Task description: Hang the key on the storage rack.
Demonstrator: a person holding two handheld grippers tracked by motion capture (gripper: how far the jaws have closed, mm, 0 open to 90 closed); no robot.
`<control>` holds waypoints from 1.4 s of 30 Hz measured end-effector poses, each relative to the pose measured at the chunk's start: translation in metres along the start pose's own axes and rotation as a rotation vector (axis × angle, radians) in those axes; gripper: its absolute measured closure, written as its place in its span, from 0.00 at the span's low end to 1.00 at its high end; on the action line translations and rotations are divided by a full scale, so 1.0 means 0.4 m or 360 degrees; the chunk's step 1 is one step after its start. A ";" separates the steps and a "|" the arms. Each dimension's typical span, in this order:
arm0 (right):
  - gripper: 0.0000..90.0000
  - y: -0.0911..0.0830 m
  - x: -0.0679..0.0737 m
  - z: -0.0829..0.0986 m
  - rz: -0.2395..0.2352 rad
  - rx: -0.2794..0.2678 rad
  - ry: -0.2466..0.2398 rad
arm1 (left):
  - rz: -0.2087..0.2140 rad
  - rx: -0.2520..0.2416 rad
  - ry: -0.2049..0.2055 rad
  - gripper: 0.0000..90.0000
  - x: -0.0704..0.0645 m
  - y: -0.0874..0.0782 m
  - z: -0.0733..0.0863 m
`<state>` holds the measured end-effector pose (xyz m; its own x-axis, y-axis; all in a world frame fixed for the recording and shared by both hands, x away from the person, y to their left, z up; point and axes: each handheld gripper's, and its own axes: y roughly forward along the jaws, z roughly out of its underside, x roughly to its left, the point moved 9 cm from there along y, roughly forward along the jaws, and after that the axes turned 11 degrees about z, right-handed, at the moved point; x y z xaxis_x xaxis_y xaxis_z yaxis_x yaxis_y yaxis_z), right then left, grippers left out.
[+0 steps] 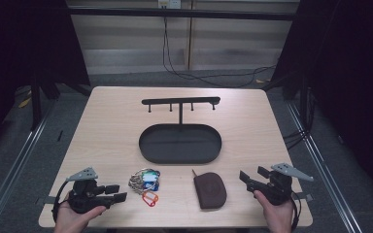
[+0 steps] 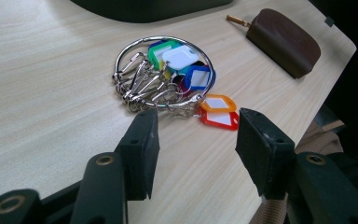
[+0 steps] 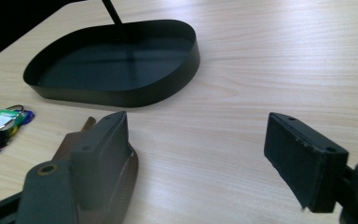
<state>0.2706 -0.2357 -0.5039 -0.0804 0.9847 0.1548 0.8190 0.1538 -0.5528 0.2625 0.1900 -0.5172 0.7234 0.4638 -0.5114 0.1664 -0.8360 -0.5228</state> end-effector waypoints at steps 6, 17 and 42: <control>0.22 0.003 -0.002 0.001 -0.0026 0.0010 0.0017 | 0.0026 -0.0025 -0.0007 0.62 -0.005 -0.005 -0.005; 0.21 -0.003 0.020 0.009 -0.0030 0.0013 -0.0076 | 0.0142 -0.0003 0.0010 0.64 -0.035 0.014 -0.014; 0.21 0.002 0.018 0.050 -0.0101 0.0187 -0.0143 | 0.0070 0.0193 0.0120 0.66 -0.071 0.049 -0.117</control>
<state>0.2593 -0.2267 -0.5196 -0.1848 0.9753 0.1212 0.7389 0.2192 -0.6371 0.2767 0.1469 -0.4809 0.7773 0.4002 -0.4854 0.0542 -0.8113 -0.5820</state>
